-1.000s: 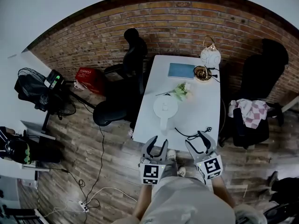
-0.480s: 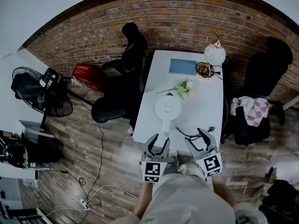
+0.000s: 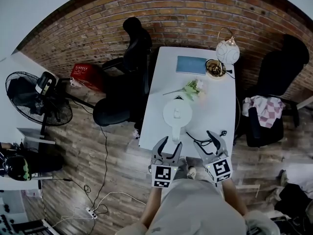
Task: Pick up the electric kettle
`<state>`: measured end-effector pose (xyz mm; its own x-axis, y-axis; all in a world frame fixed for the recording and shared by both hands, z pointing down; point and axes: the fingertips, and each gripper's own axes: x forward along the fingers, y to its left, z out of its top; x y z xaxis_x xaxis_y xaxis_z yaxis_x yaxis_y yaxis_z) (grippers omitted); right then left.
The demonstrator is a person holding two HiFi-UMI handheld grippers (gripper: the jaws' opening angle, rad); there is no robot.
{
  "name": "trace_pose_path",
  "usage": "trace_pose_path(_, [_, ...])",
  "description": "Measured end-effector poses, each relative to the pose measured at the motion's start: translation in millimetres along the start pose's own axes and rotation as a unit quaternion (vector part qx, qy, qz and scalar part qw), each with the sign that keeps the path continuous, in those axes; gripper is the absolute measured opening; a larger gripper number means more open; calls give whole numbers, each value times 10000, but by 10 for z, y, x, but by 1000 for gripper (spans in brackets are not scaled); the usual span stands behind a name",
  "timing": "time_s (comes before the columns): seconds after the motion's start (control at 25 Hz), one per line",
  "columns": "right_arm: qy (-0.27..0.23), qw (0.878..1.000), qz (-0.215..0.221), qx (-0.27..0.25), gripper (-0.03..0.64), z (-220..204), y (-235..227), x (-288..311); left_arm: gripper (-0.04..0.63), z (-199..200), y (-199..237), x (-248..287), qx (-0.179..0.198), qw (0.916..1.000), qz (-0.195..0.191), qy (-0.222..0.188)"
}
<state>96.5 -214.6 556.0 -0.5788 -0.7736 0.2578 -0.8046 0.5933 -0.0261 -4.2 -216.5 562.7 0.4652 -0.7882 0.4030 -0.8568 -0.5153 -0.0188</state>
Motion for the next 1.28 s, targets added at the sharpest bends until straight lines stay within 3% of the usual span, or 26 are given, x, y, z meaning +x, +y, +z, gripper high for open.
trace_pose_path(0.64, [232, 9997, 45, 67, 262, -142, -54, 223, 242, -250, 21, 328, 99, 9990, -115, 419])
trace_pose_path(0.96, [461, 9987, 211, -24, 262, -251, -63, 416, 242, -391, 46, 512, -35, 9978, -119, 652])
trace_pose_path(1.28, [511, 9976, 457, -88, 266, -365, -60, 629, 233, -385, 53, 571, -168, 9990, -220, 362])
